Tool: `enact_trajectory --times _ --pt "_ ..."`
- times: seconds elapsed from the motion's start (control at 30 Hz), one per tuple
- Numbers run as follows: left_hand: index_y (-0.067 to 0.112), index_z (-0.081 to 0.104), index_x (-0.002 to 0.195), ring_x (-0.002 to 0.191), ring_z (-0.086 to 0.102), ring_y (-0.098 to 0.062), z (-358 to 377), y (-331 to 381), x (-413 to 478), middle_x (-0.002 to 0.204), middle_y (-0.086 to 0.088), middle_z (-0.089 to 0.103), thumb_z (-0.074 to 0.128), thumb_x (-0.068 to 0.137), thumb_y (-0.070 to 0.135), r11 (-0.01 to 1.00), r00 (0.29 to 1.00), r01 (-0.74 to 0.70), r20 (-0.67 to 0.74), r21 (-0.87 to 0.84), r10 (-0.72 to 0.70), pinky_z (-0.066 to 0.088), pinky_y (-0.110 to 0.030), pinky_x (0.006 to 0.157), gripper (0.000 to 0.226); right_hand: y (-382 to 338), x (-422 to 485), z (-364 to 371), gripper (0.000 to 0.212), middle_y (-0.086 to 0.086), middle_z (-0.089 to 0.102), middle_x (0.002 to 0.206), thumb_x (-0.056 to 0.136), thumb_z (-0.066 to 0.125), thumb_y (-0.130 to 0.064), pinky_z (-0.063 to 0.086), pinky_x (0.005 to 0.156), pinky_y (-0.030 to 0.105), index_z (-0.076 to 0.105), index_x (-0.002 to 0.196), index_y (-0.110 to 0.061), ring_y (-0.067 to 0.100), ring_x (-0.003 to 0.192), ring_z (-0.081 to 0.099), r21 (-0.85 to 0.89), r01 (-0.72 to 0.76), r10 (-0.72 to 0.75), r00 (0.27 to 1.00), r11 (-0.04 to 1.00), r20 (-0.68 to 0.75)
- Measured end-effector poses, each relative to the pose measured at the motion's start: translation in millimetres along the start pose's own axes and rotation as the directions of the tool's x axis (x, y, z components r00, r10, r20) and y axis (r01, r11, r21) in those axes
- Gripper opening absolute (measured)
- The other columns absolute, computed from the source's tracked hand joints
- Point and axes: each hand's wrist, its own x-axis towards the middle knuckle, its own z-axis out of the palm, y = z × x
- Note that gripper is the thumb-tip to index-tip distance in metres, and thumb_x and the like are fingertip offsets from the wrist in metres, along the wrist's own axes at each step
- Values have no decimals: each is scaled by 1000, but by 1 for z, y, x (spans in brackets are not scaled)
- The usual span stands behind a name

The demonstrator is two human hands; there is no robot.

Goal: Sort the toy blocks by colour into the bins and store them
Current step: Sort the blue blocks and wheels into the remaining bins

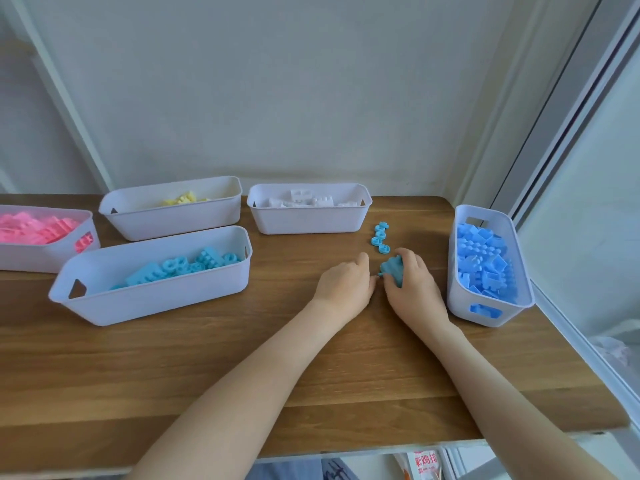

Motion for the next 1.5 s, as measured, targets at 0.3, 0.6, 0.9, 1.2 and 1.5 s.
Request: enact_trajectory --times 0.3,0.6,0.9,1.2,1.5 --pt "21 34 91 60 52 -11 -95 -50 -73 68 7 50 37 98 47 989 964 35 -258 -145 -72 33 -19 46 27 -98 7 5 59 -10 54 105 87 62 -10 42 75 5 26 133 -19 -10 86 57 528 289 -365 930 799 43" --pt "16 41 82 63 52 -20 -154 -195 -122 64 4 47 35 101 38 916 898 380 -287 129 -333 33 -31 52 30 -212 16 89 25 -1 46 102 95 50 -28 42 75 31 33 105 -13 19 87 51 350 615 -703 670 706 240" --pt "15 56 91 82 57 -17 -139 -225 -110 90 -3 60 46 97 34 878 873 479 105 -10 -476 48 -34 74 22 -197 25 96 36 -1 46 126 100 32 -36 30 102 36 51 125 -20 20 116 39 61 632 -616 722 773 316" --pt "7 51 124 97 52 -32 -91 -94 -73 116 -14 52 59 77 18 977 903 84 -429 196 8 45 -39 80 49 -82 24 46 42 1 47 134 94 37 -10 31 108 41 42 135 -20 19 127 38 189 230 -245 968 955 56" --pt "10 22 145 132 28 -27 -9 -44 -3 149 -9 22 43 96 35 996 997 -65 -27 68 67 27 -38 107 59 -9 53 42 82 11 -1 157 93 40 -50 4 116 44 -6 148 -11 25 145 -3 -303 -102 109 994 947 5"
